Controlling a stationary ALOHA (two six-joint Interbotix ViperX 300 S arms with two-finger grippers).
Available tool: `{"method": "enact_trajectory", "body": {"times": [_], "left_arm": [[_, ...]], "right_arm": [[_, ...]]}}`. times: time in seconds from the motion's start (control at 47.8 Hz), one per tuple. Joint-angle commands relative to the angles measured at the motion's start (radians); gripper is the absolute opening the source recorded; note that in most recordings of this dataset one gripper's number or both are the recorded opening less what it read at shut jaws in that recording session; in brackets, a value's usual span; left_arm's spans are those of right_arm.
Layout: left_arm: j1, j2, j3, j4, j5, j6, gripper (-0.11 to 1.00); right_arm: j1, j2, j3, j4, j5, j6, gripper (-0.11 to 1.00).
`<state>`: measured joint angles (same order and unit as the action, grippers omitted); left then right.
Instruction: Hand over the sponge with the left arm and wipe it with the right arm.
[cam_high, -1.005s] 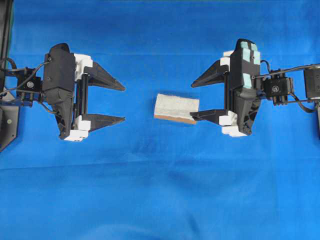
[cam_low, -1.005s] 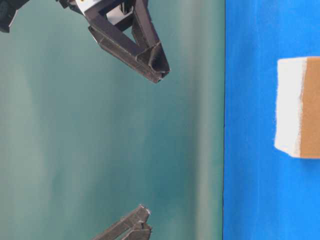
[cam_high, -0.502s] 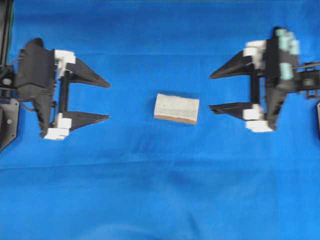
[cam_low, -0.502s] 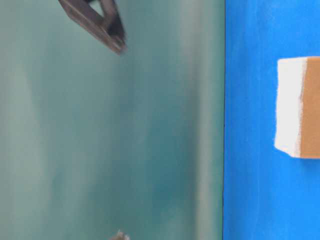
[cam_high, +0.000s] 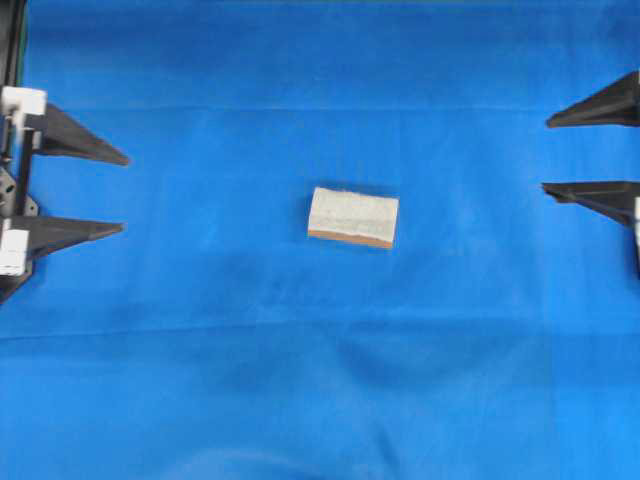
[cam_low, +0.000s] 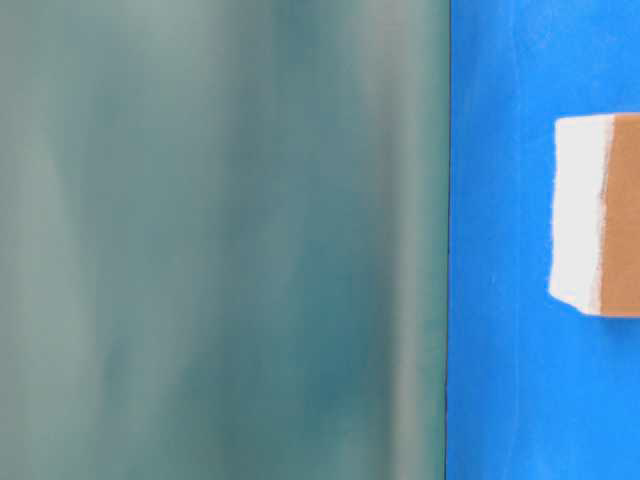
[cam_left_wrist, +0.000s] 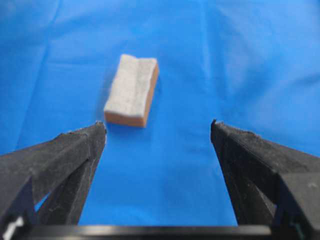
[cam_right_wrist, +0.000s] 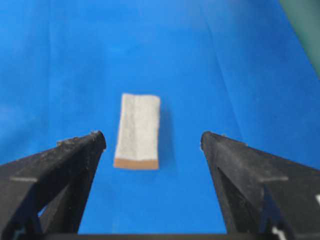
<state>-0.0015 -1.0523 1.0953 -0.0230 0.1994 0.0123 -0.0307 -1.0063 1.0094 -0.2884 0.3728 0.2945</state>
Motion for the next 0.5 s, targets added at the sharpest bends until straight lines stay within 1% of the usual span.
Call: {"method": "enact_trajectory", "body": {"times": [0.0, 0.084, 0.209, 0.356, 0.481], "left_arm": [[-0.003, -0.055, 0.020, 0.000, 0.006, 0.005, 0.84], [-0.003, -0.114, 0.061, 0.000, 0.008, 0.008, 0.84], [-0.003, -0.193, 0.117, -0.002, 0.015, 0.005, 0.84], [-0.003, -0.255, 0.167, -0.002, 0.041, 0.003, 0.84], [-0.003, -0.288, 0.209, -0.005, 0.046, -0.008, 0.83]], "right_arm": [[0.002, -0.078, 0.040, -0.005, -0.012, 0.000, 0.74], [0.002, -0.147, 0.094, -0.005, -0.025, 0.005, 0.74], [0.002, -0.204, 0.146, -0.005, -0.028, 0.012, 0.74], [-0.003, -0.232, 0.190, -0.002, -0.035, 0.021, 0.74], [-0.012, -0.233, 0.222, -0.002, -0.078, 0.041, 0.74]]}}
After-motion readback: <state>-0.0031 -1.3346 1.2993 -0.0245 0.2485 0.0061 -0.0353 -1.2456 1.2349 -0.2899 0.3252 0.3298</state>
